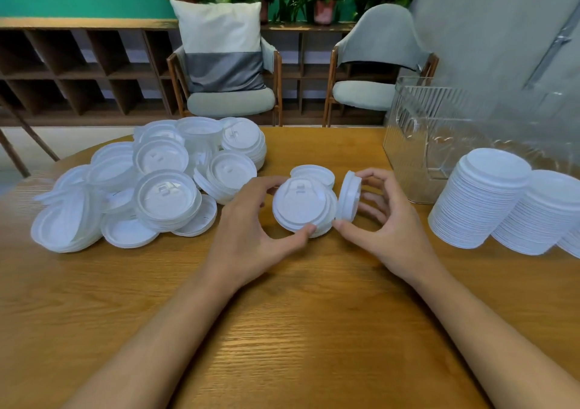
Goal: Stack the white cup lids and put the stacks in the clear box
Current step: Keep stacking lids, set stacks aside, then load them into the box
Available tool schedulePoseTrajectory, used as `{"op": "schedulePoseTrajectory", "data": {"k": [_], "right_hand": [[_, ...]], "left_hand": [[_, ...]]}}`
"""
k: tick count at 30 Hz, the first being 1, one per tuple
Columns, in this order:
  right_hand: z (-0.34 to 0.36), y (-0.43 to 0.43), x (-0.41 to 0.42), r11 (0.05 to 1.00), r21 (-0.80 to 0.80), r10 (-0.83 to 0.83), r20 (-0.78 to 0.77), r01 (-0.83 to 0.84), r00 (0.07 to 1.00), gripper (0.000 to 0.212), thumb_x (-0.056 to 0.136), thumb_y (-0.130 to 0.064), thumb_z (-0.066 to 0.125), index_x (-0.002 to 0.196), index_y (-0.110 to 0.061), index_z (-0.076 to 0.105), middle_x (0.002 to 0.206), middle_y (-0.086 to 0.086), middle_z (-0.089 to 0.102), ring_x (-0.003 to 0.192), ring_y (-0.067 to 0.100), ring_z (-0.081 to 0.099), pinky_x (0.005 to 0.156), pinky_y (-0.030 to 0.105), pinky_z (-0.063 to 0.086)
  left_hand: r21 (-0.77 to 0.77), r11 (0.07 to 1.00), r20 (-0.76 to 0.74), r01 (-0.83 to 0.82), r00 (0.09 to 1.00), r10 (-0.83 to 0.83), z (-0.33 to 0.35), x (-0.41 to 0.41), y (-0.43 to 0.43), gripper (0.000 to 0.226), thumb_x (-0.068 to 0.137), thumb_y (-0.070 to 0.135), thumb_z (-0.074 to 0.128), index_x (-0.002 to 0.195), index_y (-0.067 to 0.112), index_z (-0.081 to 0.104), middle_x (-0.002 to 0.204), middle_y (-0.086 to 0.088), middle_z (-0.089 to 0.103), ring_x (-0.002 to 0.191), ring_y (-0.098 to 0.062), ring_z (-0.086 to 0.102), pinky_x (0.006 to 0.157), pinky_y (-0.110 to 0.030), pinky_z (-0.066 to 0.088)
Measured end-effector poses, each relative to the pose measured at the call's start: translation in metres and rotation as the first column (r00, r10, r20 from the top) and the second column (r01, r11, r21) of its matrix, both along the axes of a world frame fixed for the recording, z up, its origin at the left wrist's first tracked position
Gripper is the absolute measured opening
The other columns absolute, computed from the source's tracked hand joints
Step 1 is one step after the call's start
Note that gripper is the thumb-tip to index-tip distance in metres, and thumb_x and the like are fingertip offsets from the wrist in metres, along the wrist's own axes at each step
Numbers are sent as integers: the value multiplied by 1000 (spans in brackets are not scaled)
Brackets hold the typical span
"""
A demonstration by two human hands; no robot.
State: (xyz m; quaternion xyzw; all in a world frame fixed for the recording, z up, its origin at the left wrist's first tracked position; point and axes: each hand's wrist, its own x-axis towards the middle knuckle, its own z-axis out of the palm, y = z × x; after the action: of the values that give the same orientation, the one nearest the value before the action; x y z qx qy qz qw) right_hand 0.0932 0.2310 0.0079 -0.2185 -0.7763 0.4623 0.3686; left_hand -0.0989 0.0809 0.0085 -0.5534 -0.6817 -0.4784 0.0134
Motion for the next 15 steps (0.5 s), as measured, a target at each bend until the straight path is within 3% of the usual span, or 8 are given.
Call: {"op": "schedulePoseTrajectory", "data": {"k": [6, 10, 15], "right_hand": [[-4, 6, 5, 993, 92, -78, 66, 72, 995, 74, 73, -30, 93, 135, -36, 53, 138, -13, 55, 122, 8, 61, 93, 35, 60], [-6, 11, 8, 981, 162, -129, 128, 107, 983, 75, 75, -36, 92, 139, -40, 53, 140, -17, 54, 125, 1, 56, 93, 29, 57], [-5, 16, 16, 954, 263, -209, 248, 141, 946, 76, 75, -51, 89, 141, -44, 53, 131, -20, 57, 118, -1, 54, 92, 34, 57]], "left_hand": [[32, 980, -148, 197, 970, -191, 3, 15, -5, 70, 76, 43, 91, 132, 13, 63, 119, 7, 65, 110, -11, 62, 89, -18, 44], [-108, 939, -106, 328, 935, -339, 3, 20, -6, 67, 76, 51, 90, 130, 20, 64, 117, 14, 63, 106, -6, 61, 87, -15, 44], [-266, 896, -75, 355, 919, -386, 0, 21, -7, 66, 73, 60, 89, 125, 30, 61, 119, 20, 63, 111, -4, 62, 92, -29, 50]]}}
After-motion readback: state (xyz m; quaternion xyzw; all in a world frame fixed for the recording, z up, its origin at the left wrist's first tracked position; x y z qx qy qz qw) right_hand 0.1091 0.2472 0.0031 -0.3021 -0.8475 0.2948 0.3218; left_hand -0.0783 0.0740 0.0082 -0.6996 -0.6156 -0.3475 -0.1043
